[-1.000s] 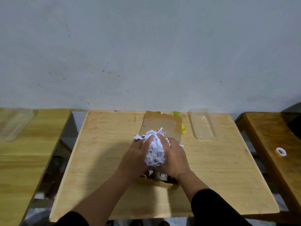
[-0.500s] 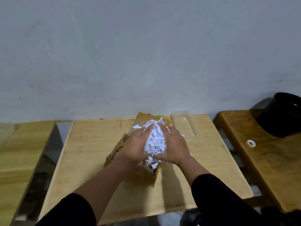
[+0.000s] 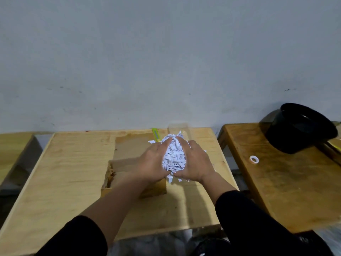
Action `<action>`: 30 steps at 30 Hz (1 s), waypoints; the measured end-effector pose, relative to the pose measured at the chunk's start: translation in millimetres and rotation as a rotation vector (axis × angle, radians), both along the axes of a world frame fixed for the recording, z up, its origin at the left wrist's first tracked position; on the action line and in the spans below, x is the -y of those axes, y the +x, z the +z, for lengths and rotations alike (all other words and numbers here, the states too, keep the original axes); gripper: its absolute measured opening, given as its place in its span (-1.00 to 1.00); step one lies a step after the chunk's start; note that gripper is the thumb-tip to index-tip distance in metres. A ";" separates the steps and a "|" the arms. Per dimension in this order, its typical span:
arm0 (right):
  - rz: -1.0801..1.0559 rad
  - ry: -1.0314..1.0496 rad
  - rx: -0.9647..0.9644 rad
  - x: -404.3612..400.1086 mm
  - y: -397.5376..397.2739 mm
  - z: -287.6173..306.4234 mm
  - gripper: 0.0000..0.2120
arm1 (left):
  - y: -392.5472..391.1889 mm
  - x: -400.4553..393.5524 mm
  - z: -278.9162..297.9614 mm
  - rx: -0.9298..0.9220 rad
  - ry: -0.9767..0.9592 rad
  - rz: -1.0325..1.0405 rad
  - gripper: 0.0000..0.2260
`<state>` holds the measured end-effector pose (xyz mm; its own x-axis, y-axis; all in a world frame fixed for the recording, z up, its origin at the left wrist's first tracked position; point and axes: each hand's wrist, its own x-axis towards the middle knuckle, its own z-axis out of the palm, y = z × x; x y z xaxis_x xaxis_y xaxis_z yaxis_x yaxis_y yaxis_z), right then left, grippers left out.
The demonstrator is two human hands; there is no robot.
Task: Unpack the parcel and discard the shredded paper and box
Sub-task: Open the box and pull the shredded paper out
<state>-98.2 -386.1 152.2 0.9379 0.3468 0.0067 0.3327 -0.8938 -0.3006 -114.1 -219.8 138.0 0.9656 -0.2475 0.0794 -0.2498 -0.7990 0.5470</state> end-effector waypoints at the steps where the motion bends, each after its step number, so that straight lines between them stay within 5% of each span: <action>1: 0.008 -0.003 -0.014 5.3 -1.4 -3.3 0.03 | -2.6 5.4 -1.1 -0.026 0.012 0.006 -0.16; 16: -0.093 0.075 -0.133 91.8 -8.9 -53.3 0.03 | 0.7 95.6 -58.5 -0.055 0.017 0.001 -0.21; 30: -0.124 0.087 -0.213 119.9 -2.4 -117.6 0.00 | 5.3 129.0 -108.2 0.059 0.360 -0.100 -0.18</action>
<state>-100.6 -506.1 34.6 0.9565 0.2362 -0.1711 0.1432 -0.8914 -0.4300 -108.8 -348.8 29.8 0.9318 -0.3622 0.0247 -0.3587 -0.9077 0.2179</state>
